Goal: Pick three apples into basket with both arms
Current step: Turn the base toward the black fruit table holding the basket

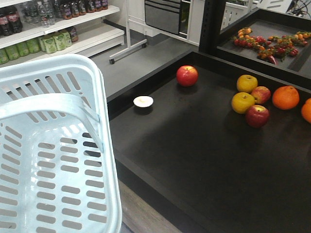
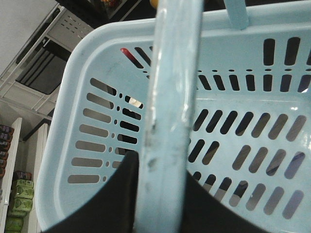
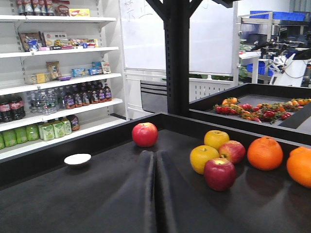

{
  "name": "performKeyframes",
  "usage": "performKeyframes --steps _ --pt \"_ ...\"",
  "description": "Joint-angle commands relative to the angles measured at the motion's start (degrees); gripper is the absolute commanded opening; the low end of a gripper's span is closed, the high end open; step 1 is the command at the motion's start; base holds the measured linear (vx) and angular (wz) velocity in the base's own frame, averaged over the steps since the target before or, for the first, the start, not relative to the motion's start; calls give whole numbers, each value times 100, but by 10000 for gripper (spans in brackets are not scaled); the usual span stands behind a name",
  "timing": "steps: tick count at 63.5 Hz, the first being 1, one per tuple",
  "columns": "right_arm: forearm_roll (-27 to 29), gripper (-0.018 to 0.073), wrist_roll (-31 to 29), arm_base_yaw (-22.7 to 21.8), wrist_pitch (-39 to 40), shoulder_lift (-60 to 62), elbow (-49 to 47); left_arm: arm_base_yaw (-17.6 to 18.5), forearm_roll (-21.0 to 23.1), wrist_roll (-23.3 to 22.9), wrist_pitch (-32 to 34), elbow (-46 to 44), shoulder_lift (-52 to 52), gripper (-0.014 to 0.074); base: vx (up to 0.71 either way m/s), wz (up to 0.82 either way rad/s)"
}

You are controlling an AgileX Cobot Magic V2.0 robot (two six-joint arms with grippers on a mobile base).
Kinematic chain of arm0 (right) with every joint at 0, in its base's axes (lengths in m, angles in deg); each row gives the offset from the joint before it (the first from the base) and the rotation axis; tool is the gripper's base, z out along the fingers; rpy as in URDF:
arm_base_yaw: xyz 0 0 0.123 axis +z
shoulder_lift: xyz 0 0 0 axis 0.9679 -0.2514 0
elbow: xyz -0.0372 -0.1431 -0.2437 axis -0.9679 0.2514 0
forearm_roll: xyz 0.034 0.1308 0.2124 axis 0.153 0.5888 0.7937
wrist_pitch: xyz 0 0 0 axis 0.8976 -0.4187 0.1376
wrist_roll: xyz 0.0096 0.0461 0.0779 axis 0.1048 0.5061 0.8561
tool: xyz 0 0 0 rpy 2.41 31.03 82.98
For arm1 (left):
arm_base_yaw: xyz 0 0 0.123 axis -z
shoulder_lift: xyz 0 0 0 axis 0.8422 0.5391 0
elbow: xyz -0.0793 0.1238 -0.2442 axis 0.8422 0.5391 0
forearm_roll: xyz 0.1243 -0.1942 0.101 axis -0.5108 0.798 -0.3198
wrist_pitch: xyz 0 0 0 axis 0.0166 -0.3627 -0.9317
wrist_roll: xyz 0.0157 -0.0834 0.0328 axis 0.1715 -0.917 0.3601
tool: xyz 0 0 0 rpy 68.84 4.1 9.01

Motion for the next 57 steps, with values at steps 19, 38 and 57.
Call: performKeyframes --steps 19,38,57 --pt "-41 -9 -13 -28 396 60 83 22 -10 -85 527 -194 10 -8 0 -23" --pt "-41 -9 -13 -28 396 60 83 22 -10 -85 527 -194 10 -8 1 -44" --pt "-41 -9 -13 -28 396 60 83 22 -10 -85 527 -194 10 -8 2 -51"
